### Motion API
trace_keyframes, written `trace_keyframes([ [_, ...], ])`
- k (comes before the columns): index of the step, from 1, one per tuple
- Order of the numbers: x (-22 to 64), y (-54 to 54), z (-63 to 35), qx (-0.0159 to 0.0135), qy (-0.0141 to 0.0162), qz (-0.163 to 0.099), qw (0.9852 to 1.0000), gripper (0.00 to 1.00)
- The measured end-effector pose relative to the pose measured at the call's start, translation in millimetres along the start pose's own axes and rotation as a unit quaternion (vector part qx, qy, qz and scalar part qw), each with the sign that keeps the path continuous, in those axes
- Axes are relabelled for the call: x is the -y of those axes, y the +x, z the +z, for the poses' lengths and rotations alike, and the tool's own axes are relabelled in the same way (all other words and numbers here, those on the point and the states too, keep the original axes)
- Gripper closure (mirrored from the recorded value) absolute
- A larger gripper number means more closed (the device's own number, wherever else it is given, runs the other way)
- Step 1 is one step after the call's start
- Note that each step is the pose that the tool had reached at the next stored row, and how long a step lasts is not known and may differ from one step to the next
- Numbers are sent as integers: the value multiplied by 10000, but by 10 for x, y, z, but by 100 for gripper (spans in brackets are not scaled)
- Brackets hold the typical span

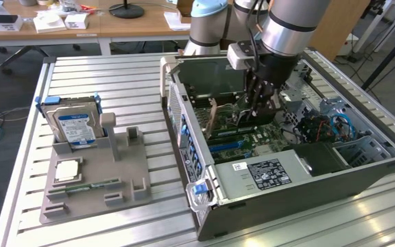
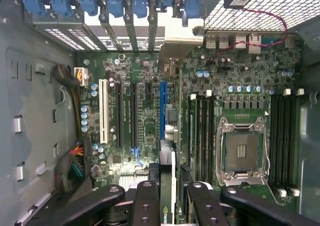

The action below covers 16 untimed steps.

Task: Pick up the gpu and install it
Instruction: 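Insert the gpu into the slot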

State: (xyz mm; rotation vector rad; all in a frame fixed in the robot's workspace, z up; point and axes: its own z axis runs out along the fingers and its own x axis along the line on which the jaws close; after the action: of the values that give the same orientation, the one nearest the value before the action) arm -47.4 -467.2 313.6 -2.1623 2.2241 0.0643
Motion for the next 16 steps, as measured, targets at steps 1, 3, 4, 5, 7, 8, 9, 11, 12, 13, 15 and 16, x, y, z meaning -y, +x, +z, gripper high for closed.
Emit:
trace_keyframes([
  [1, -6, 3, 9, 16, 2, 1, 10000, 74],
  [3, -14, 9, 27, 48, 4, -1, 10000, 74],
  [4, -17, 12, 36, 59, 4, -1, 10000, 74],
  [5, -19, 16, 47, 69, 4, -2, 10000, 74],
  [7, -25, 26, 69, 84, 3, -1, 10000, 74],
  [8, -26, 30, 77, 87, 3, -1, 10000, 74],
  [9, -27, 32, 81, 88, 3, -1, 10000, 74],
  [11, -29, 40, 89, 88, 3, 0, 10000, 74],
  [12, -29, 45, 96, 89, 3, 0, 10000, 74],
  [13, -29, 51, 105, 89, 3, 0, 10000, 74],
  [15, -30, 62, 128, 89, 3, 0, 10000, 74],
  [16, -31, 66, 141, 90, 3, 0, 10000, 74],
])
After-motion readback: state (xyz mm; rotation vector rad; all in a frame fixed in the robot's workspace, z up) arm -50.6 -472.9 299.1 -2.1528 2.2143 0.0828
